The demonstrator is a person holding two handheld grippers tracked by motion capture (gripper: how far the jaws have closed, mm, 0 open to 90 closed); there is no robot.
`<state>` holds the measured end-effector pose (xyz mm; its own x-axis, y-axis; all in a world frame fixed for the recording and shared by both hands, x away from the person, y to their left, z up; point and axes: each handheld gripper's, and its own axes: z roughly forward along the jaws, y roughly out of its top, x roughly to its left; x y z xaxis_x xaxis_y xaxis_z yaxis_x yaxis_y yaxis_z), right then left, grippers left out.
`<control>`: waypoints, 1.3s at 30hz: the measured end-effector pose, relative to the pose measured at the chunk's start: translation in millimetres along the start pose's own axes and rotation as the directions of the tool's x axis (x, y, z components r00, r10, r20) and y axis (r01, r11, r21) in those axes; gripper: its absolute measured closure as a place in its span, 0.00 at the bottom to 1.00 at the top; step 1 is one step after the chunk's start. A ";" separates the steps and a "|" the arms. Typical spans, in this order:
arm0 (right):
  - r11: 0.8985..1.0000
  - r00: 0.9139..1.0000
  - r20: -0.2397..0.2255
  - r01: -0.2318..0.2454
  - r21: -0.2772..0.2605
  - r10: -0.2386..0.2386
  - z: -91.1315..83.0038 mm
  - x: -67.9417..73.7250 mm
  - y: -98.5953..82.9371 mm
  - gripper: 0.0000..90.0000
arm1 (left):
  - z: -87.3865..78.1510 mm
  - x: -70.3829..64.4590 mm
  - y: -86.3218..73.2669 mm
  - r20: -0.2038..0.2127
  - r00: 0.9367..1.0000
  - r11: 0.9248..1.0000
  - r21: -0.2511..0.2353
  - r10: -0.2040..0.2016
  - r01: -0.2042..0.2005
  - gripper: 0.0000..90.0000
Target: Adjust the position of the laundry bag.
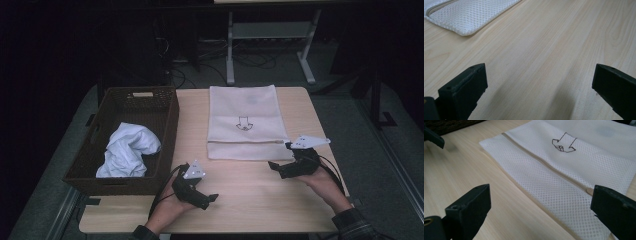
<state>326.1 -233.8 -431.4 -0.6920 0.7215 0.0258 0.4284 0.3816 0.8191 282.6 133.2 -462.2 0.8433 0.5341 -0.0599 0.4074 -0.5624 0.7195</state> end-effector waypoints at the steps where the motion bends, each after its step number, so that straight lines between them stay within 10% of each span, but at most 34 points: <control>1: 1.000 1.000 0.000 0.002 -0.001 -0.002 0.6 -0.5 1.3 0.02 | 0.0 -0.2 0.1 0.002 1.000 1.000 0.000 0.000 0.000 0.00; 39: 0.999 1.000 -0.007 -0.005 -0.035 0.005 27.7 -14.3 41.4 0.04 | 0.3 -0.7 0.2 0.018 1.000 1.000 -0.016 -0.017 0.017 0.00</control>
<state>369.8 -212.3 -413.7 -0.6940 0.7192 0.0340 0.4113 0.3572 0.8386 282.2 132.6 -462.3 0.8426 0.5319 -0.0847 0.4161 -0.5431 0.7293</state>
